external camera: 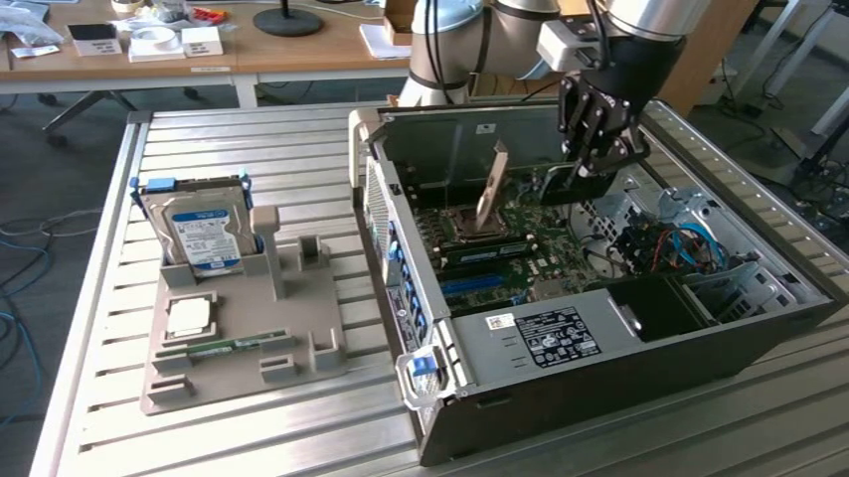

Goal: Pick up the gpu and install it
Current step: 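Insert the gpu into the slot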

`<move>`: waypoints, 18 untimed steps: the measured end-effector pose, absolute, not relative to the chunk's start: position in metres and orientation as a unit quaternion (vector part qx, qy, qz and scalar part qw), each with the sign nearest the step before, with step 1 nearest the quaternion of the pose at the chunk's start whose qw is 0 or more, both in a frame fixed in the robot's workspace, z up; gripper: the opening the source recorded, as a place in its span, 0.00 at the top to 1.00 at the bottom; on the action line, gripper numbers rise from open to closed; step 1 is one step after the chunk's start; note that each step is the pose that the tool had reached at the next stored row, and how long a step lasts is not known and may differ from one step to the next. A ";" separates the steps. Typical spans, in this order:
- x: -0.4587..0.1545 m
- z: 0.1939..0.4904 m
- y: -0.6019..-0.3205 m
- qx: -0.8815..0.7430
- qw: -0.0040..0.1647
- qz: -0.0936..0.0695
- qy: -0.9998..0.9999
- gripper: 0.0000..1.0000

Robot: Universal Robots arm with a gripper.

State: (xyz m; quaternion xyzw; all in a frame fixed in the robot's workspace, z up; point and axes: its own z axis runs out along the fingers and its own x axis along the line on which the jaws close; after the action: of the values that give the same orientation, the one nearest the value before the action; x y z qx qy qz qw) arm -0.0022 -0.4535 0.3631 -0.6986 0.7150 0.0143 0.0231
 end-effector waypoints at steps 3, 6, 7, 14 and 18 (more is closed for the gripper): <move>-0.004 0.362 -0.454 -0.699 0.023 0.014 0.715 0.73; -0.004 0.362 -0.454 -0.699 0.023 0.014 0.715 0.73; -0.004 0.361 -0.454 -0.699 0.023 0.014 0.715 0.73; -0.009 0.358 -0.454 -0.699 0.023 0.014 0.715 0.73; -0.010 0.354 -0.456 -0.699 0.023 0.014 0.715 0.73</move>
State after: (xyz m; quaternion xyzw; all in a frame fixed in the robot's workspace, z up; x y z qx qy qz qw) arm -0.0104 -0.4560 0.3542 -0.6986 0.7150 0.0143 0.0231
